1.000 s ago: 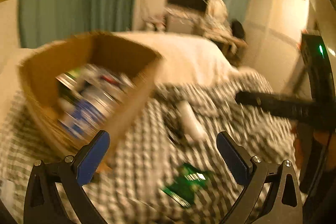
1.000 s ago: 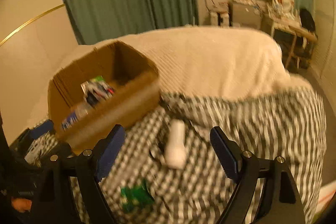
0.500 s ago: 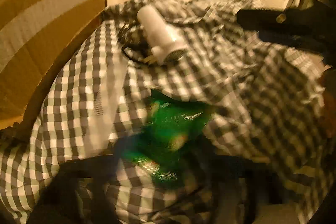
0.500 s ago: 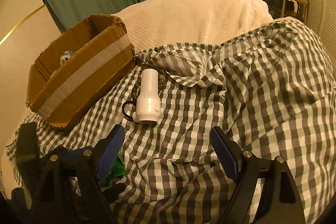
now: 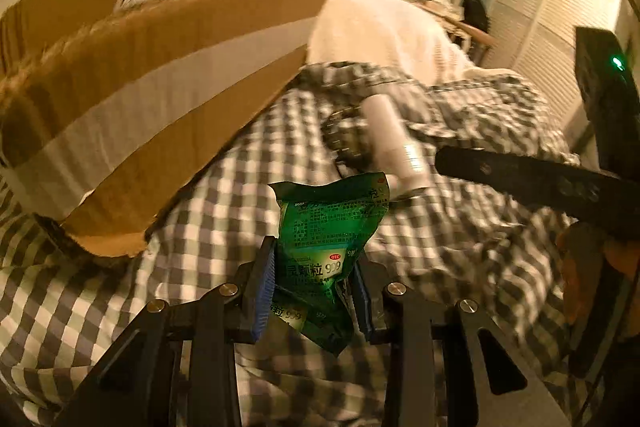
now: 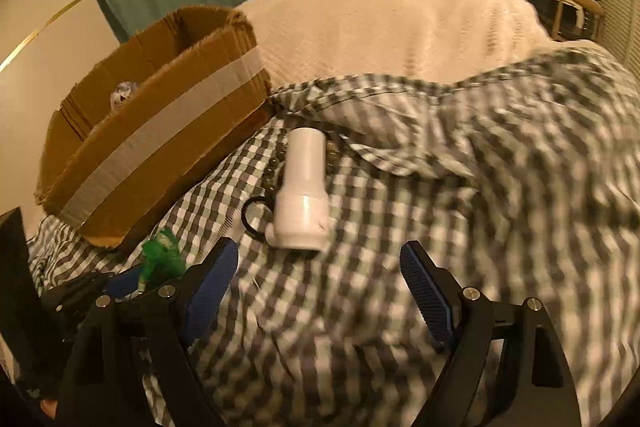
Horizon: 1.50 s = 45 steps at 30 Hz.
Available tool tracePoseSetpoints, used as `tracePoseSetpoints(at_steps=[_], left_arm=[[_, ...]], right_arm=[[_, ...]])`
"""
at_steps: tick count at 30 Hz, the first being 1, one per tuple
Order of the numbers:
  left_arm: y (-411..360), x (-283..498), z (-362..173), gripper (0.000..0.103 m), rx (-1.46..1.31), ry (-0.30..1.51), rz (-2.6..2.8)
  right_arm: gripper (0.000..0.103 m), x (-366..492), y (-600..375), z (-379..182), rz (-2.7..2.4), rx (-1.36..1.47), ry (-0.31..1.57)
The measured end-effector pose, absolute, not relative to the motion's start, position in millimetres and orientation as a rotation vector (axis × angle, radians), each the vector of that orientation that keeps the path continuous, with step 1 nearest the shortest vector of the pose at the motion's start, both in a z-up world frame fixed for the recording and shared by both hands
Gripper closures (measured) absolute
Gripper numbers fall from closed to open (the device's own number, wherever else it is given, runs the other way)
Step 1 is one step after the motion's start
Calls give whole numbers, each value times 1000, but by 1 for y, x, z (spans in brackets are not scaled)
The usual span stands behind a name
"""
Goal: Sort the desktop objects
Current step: 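Grasp the green snack packet with the left tool while the right tool grasps the white spray bottle, then carry the green packet and spray bottle into the cardboard box and release both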
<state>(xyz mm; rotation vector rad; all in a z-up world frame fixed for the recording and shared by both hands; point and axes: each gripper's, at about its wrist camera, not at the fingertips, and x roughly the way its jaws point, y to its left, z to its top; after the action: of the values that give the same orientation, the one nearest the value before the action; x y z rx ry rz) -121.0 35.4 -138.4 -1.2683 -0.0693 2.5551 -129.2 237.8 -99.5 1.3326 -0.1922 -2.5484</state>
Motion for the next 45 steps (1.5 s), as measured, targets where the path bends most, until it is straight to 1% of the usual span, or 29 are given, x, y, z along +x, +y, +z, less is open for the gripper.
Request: tracePoseSetpoints(at_steps=[2,4,6,7,8,11,13,15,16,19,22,25,27,32,36,40,43,45], left_arm=[[33,-123,-140,68,-1286,-84,2566],[29,-125,-142,68,-1295,-105,2570],[24,-126,-143,68,-1298,-135,2577],[22,-126,-144,68,-1306,-148,2572],[21,-127,-146,68,-1309,-155,2572],[20,-127,-145,68,-1308,-157,2574],[21,-123,-142,68,-1270,-157,2575],[23,-117,-135,68,-1213,-137,2588],[25,-116,-133,68,-1198,-128,2595],[26,-109,-125,68,-1147,-109,2614],[25,-103,-114,68,-1092,-104,2640],[22,-93,-94,68,-1012,-109,2673],[19,-86,-73,68,-937,-127,2690],[4,-83,-17,68,-755,-151,2758],[-23,-108,20,68,-678,-166,2873],[-47,-153,28,68,-725,-119,3005],[-62,-188,13,68,-817,-92,3070],[-73,-202,1,68,-845,-118,3073]], right_arm=[[32,-149,231,-110,-2518,1371,-220],[37,-166,227,-123,-2490,1418,-256],[47,-176,223,-136,-2463,1472,-269],[57,-178,222,-143,-2434,1491,-281],[59,-176,222,-145,-2433,1485,-287],[59,-165,221,-140,-2446,1470,-248],[60,-151,224,-136,-2435,1470,-255],[60,-136,230,-135,-2405,1485,-323],[60,-126,236,-136,-2356,1486,-411],[60,-102,252,-135,-2276,1467,-595],[60,-84,265,-126,-2251,1427,-695],[60,-74,269,-108,-2273,1387,-710],[60,-65,268,-85,-2328,1341,-638],[60,-65,238,-16,-2487,1185,-316],[60,-91,203,29,-2483,1055,-210],[60,-140,156,54,-2484,993,-130],[60,-185,127,46,-2467,1041,-117],[60,-203,115,37,-2474,1069,-94]])
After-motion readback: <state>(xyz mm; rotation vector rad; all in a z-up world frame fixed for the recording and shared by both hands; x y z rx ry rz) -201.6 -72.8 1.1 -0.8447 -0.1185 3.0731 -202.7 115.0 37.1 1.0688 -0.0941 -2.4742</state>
